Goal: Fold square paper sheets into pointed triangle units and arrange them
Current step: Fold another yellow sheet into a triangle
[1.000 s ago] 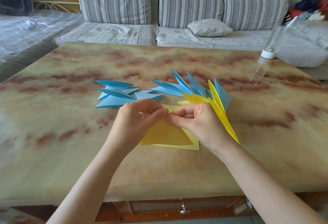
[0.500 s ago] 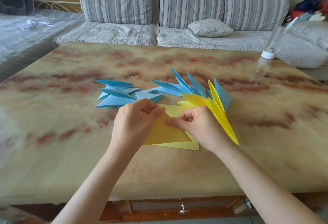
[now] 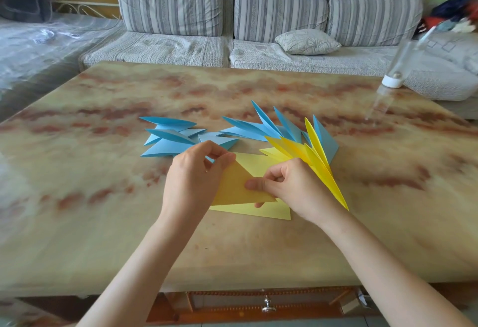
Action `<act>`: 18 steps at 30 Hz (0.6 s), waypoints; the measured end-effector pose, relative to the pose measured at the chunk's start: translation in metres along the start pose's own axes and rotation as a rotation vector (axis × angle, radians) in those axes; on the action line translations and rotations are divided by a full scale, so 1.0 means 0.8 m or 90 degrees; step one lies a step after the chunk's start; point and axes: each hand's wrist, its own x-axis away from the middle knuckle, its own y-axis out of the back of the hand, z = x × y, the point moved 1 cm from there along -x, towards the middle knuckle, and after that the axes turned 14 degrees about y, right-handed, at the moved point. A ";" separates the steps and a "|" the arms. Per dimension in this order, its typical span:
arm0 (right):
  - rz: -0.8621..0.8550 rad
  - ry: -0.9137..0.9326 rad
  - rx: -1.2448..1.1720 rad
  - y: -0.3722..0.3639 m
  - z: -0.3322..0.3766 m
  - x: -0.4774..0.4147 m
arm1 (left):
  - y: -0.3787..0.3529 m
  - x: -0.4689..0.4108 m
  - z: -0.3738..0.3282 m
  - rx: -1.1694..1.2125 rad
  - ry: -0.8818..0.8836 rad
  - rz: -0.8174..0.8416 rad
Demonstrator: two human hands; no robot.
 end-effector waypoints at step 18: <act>0.043 -0.078 -0.076 -0.003 -0.004 -0.001 | 0.001 -0.006 0.008 -0.012 -0.004 -0.002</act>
